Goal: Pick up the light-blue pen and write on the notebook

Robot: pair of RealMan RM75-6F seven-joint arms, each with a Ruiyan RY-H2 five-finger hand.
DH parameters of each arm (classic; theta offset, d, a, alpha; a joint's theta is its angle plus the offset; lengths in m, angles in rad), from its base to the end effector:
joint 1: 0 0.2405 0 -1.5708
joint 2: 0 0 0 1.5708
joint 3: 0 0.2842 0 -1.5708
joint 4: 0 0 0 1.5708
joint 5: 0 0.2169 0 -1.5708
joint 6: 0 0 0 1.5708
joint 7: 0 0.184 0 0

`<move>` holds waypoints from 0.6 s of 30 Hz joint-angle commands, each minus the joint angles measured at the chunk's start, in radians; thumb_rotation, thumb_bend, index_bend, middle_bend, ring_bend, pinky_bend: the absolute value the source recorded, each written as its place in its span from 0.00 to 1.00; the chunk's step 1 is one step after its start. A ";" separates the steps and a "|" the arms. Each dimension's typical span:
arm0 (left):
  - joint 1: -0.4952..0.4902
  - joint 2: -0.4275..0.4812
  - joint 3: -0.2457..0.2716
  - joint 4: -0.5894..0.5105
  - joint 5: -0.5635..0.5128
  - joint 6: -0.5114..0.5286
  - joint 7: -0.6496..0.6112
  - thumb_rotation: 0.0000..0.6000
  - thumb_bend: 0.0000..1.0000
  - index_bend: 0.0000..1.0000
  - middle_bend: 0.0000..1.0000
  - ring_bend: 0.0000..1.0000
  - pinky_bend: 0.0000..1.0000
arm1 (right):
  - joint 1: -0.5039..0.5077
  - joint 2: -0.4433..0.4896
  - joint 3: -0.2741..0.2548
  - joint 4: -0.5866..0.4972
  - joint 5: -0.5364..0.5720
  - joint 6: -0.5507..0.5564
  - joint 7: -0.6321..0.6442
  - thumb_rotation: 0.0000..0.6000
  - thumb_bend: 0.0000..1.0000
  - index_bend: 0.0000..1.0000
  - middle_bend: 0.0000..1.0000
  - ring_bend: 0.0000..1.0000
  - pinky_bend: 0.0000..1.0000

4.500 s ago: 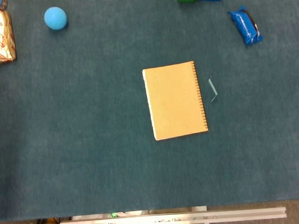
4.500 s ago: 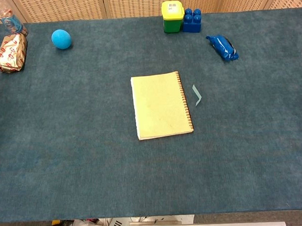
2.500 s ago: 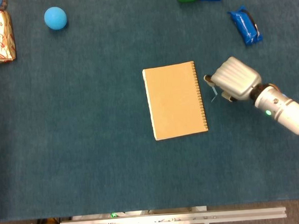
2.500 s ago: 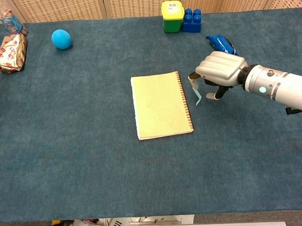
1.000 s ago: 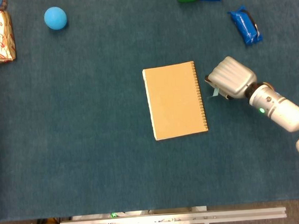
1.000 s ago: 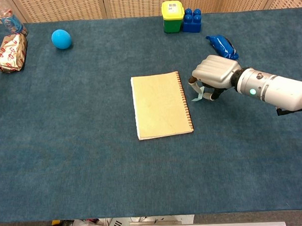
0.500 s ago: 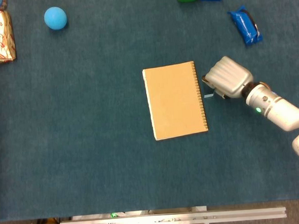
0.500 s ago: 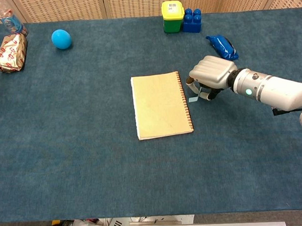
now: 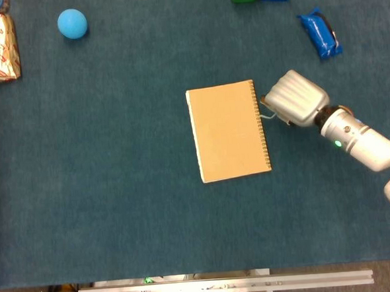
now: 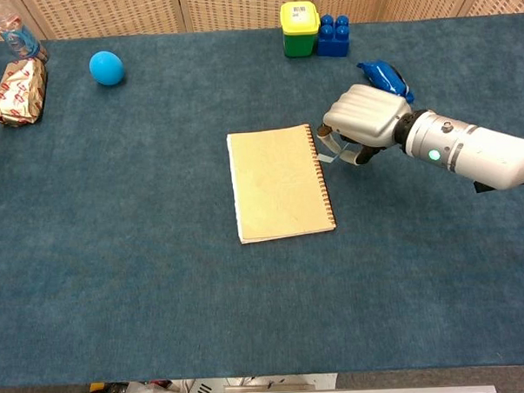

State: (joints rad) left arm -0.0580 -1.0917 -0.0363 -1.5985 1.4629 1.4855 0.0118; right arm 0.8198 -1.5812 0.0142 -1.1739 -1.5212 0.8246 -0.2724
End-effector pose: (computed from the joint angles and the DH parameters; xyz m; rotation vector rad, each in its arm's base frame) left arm -0.3566 0.2116 0.1768 -1.3571 -0.9024 -0.8220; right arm -0.1842 -0.4016 -0.0746 2.2718 -0.4130 0.6729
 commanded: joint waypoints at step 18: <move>0.021 0.001 0.014 -0.001 0.020 0.025 -0.032 1.00 0.34 0.20 0.27 0.23 0.12 | 0.176 0.038 0.015 -0.115 -0.095 -0.134 -0.430 1.00 0.41 0.67 1.00 1.00 1.00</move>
State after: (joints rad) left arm -0.0374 -1.0899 -0.0231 -1.5996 1.4834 1.5104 -0.0195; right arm 0.9843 -1.5322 0.0340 -1.2974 -1.6084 0.7016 -0.6800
